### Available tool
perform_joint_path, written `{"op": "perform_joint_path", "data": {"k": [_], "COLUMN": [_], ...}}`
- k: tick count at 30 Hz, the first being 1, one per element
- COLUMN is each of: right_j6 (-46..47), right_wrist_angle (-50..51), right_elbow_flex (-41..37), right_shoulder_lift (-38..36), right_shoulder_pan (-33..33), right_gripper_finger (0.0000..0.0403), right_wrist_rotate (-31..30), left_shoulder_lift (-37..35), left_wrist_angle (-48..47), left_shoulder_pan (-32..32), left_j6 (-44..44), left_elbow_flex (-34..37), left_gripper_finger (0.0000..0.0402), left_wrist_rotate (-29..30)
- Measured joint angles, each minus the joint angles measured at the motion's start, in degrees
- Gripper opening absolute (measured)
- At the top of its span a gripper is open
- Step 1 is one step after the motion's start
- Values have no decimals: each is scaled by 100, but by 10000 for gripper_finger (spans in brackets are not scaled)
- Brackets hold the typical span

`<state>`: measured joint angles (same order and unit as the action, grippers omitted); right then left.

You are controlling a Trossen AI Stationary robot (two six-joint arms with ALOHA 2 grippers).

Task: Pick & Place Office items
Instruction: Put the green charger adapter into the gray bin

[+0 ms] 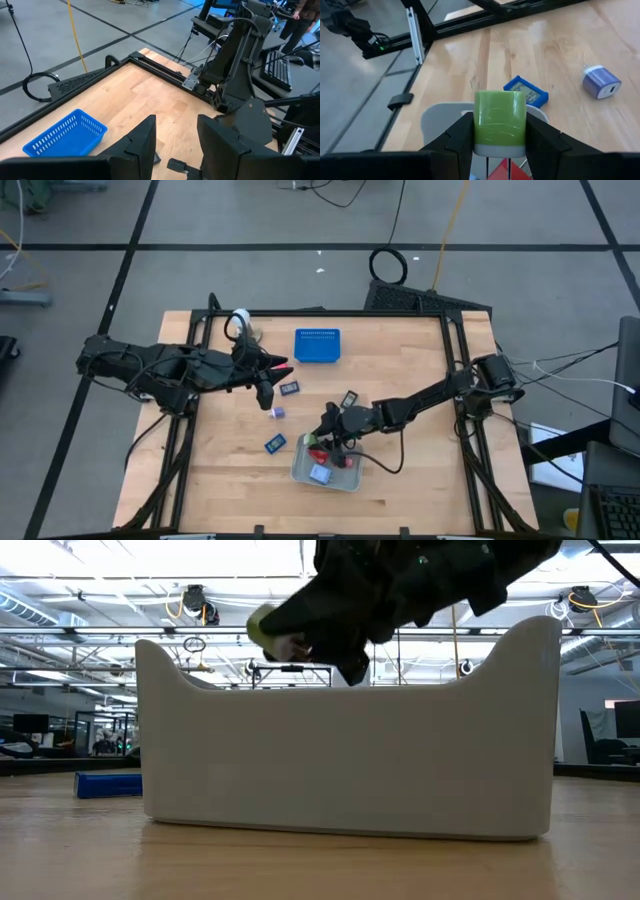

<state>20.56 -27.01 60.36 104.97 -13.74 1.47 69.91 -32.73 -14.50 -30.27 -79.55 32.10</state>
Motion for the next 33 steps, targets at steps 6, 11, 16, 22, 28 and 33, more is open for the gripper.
{"op": "perform_joint_path", "data": {"k": [6, 11, 16, 22, 28, 33], "right_j6": [-54, -87, 213, 447, 398, 394], "right_wrist_angle": [-61, -140, -83, 539, 1302, 1319], "right_elbow_flex": [2, -2, 1, 247, 625, 684], "right_shoulder_lift": [54, 130, 268, 256, 240, 242], "right_shoulder_pan": [0, -23, -114, -216, -214, -212], "right_gripper_finger": [127, 127, 127, 127, 127, 130], "right_wrist_rotate": [-133, -149, 33, 206, 465, 464], "left_shoulder_lift": [0, 0, 0, -2, 0, -2], "left_wrist_angle": [-7, -9, -10, -13, -20, -22], "left_shoulder_pan": [0, 14, 67, 103, 103, 103], "left_j6": [64, 129, 153, 191, 206, 202], "left_elbow_flex": [0, 0, -2, -2, -2, -2], "left_gripper_finger": [145, 145, 145, 145, 145, 145], "left_wrist_rotate": [3, 101, 107, 107, 109, 109]}}
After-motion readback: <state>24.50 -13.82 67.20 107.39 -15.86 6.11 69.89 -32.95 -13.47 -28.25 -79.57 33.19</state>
